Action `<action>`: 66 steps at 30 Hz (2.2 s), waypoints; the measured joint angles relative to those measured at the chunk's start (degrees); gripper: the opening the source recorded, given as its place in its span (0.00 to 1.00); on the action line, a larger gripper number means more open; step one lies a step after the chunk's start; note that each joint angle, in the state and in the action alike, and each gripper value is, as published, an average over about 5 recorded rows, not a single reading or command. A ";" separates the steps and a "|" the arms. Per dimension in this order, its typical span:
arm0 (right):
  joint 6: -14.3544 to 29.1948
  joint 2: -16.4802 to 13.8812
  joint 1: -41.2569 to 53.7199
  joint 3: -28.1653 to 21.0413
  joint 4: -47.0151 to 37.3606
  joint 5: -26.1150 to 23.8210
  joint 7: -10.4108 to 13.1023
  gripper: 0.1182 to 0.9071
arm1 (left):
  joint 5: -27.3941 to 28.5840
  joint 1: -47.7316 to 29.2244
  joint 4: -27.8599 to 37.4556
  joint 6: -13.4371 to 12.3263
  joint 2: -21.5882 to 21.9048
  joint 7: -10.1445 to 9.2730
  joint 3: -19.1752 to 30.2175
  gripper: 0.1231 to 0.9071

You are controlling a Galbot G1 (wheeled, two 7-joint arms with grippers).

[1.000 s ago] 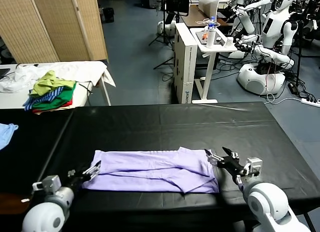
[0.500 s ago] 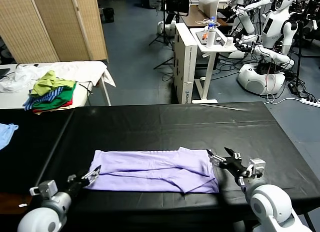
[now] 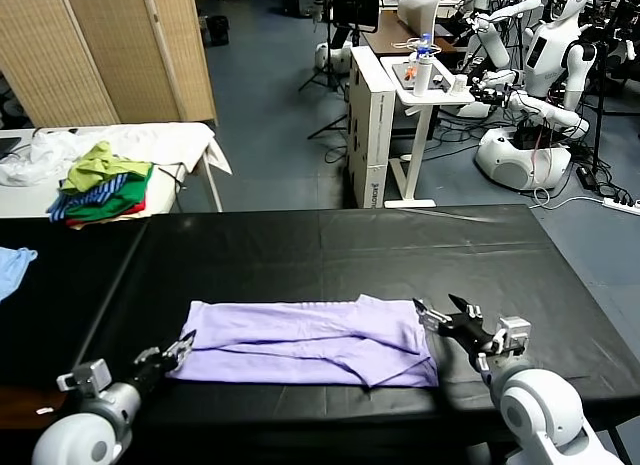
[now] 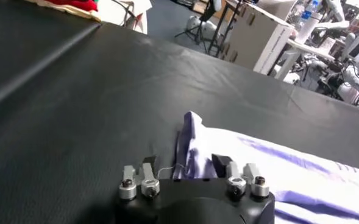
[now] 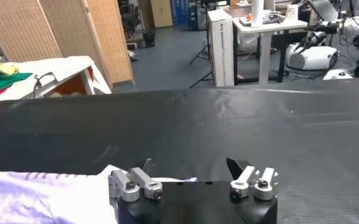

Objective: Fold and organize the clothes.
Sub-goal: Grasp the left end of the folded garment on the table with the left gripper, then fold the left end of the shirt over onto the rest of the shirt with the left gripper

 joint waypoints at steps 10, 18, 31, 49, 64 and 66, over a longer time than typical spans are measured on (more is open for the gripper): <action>0.24 0.10 -0.39 0.49 0.29 -0.29 -0.02 1.00 | 4.48 0.19 -1.22 0.43 0.57 -0.27 -0.17 0.08; 0.54 0.33 -0.55 0.81 0.26 -0.30 0.06 1.00 | 17.10 2.47 -2.79 -1.28 3.70 1.33 -3.02 0.08; 0.62 1.42 -1.39 0.50 1.12 -0.85 0.29 1.00 | 24.62 7.83 -0.91 -4.51 10.01 2.19 -13.23 0.08; 1.29 3.36 -5.41 2.67 1.73 -3.81 0.22 1.00 | 7.60 2.26 -14.37 4.62 0.67 -6.31 0.88 0.08; 1.35 4.25 -7.14 3.37 1.86 -5.17 0.21 1.00 | -3.92 -4.69 -15.75 5.85 -3.60 -10.19 12.78 0.08; 1.35 4.45 -7.34 3.27 1.90 -5.41 0.20 1.00 | -4.79 -5.56 -15.72 5.80 -4.07 -10.05 14.15 0.08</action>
